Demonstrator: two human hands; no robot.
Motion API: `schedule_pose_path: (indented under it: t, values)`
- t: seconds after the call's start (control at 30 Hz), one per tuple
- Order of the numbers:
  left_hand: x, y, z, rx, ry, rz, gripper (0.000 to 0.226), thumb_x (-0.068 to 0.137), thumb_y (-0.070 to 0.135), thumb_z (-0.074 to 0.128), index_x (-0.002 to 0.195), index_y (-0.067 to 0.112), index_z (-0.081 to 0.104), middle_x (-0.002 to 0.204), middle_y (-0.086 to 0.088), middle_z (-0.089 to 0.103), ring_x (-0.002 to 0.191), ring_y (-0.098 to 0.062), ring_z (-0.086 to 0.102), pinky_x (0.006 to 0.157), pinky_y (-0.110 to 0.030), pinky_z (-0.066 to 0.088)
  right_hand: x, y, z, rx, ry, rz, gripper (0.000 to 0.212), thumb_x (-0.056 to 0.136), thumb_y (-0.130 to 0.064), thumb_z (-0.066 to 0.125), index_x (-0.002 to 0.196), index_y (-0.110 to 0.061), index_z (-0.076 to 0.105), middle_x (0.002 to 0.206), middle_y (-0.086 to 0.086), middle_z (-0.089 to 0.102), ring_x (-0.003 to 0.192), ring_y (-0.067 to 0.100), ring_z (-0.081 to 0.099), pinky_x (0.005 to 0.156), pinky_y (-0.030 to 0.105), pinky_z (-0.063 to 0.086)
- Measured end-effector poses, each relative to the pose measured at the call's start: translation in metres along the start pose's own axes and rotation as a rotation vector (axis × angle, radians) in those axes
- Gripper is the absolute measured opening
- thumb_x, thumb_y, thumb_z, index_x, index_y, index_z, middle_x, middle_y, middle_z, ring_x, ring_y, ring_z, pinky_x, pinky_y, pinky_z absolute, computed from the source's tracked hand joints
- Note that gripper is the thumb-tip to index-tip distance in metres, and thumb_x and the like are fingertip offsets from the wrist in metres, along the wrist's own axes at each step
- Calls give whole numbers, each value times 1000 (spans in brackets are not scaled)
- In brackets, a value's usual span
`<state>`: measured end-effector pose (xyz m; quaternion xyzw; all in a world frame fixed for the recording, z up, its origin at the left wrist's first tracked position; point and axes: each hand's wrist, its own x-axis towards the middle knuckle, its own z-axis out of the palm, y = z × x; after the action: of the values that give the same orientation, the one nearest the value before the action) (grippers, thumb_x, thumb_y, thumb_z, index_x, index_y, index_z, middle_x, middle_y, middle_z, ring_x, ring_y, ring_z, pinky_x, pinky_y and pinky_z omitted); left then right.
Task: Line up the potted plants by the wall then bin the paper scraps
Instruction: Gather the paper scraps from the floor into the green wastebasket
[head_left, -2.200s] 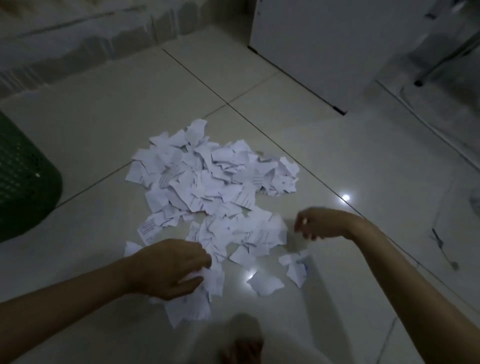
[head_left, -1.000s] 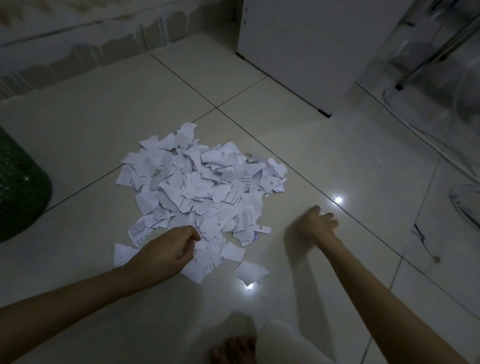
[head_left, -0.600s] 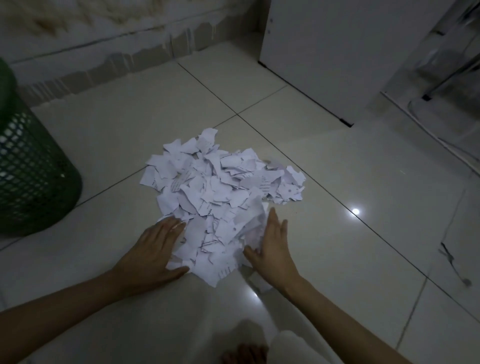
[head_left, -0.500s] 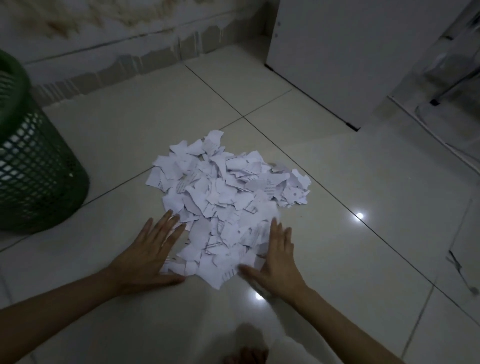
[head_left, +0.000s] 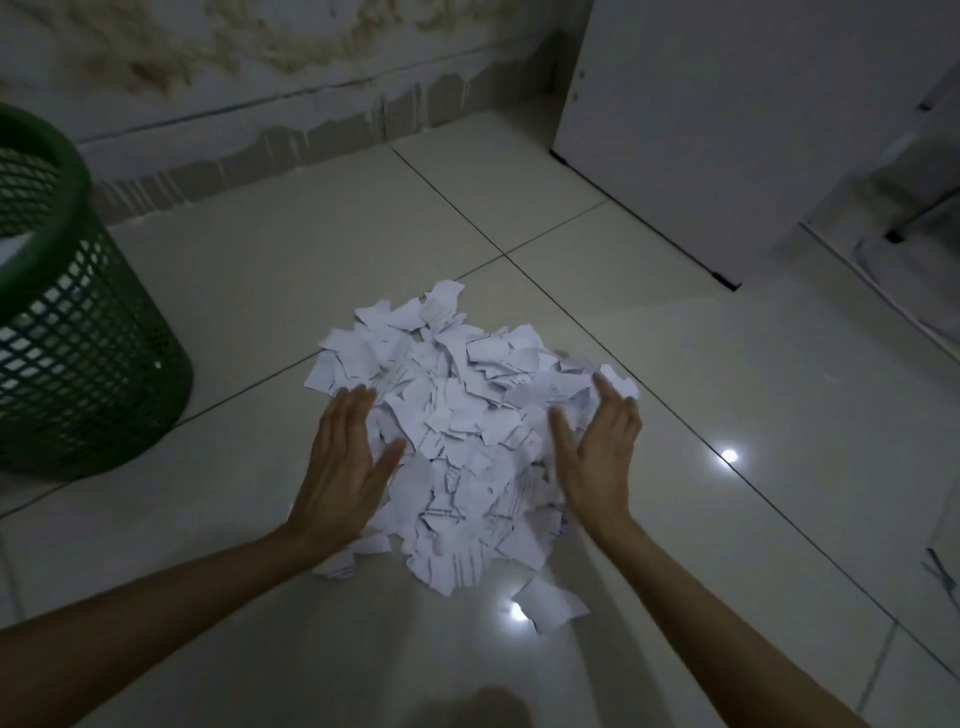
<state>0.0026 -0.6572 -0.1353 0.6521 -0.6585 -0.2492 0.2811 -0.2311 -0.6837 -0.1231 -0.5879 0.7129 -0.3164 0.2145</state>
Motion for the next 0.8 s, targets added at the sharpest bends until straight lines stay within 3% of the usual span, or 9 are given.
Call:
schedule_pose_path:
  t: [0.1, 0.17, 0.27, 0.43, 0.57, 0.7, 0.8]
  values:
    - [27, 18, 1, -158, 103, -172, 58, 96, 43, 27, 144, 12, 24, 151, -7, 24, 141, -19, 16, 117, -28, 12, 54, 6, 3, 34, 44, 197, 63, 94, -45, 39, 146, -11, 25, 153, 14, 25, 145, 31, 9, 118, 42, 2]
    - [43, 24, 9, -216, 146, -198, 44, 99, 27, 31, 142, 14, 31, 148, -5, 30, 139, -18, 20, 110, -21, 13, 77, 7, 12, 106, 22, 344, 56, 98, -38, 37, 147, -15, 25, 154, 15, 25, 145, 32, 11, 117, 42, 0]
    - [55, 28, 30, -294, 150, -240, 40, 100, 23, 32, 139, 16, 39, 146, -7, 36, 138, -20, 26, 111, -23, 16, 83, -4, 34, 152, -38, 378, 49, 100, -35, 33, 145, -15, 33, 150, 16, 33, 143, 29, 21, 120, 41, -1]
    - [51, 42, 62, -386, 159, -328, 39, 100, 22, 34, 136, 14, 43, 144, -7, 39, 135, -19, 30, 106, -19, 21, 44, -41, 63, 413, -91, 252, 41, 100, -30, 37, 137, -14, 46, 147, 5, 40, 143, 24, 22, 120, 39, 14]
    - [57, 55, 67, -574, 208, -459, 41, 99, 29, 33, 139, 18, 39, 144, -4, 40, 134, -20, 35, 112, -32, 29, 27, -58, 76, 501, -165, 250, 42, 98, -35, 40, 136, -18, 46, 146, 1, 42, 140, 19, 28, 118, 35, 20]
    - [61, 68, 65, -681, 248, -483, 40, 100, 27, 32, 140, 19, 37, 142, -1, 43, 131, -19, 40, 97, -22, 30, 17, -67, 80, 464, -239, 202, 41, 98, -29, 43, 138, -20, 43, 142, 0, 44, 132, 14, 38, 112, 24, 27]
    - [66, 58, 67, -742, 250, -553, 42, 101, 26, 30, 141, 16, 36, 144, -3, 41, 133, -20, 38, 100, -23, 30, 14, -74, 79, 545, -257, 259, 42, 98, -30, 42, 139, -24, 41, 144, -4, 43, 132, 10, 39, 106, 16, 27]
